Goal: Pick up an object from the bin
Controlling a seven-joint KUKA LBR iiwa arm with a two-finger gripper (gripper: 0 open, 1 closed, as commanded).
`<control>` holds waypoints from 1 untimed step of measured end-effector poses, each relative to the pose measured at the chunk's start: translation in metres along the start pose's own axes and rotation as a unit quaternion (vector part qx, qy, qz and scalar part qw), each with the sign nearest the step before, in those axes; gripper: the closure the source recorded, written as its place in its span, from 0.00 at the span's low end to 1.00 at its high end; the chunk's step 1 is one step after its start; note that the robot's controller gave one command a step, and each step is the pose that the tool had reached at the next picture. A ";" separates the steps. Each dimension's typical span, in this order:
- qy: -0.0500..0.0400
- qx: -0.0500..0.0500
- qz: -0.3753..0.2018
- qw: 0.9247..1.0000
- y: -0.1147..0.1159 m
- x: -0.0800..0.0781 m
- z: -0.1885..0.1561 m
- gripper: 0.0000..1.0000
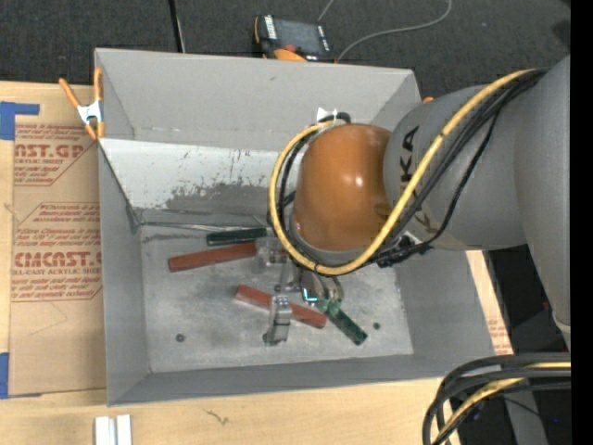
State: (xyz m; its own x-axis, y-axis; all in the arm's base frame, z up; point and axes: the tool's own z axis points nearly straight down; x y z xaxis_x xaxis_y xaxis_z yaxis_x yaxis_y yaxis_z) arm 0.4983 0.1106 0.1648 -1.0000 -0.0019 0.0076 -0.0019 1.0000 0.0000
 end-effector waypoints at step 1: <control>-0.001 0.000 0.062 0.998 -0.014 -0.018 0.099 0.00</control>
Offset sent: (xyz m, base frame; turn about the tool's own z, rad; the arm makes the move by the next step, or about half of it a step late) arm 0.0193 -0.0147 -0.0948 0.1248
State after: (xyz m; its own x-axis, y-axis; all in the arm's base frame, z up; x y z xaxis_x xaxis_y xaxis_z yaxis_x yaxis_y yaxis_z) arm 0.5160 0.0962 0.0654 -0.9925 0.1224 0.0055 0.1224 0.9925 -0.0012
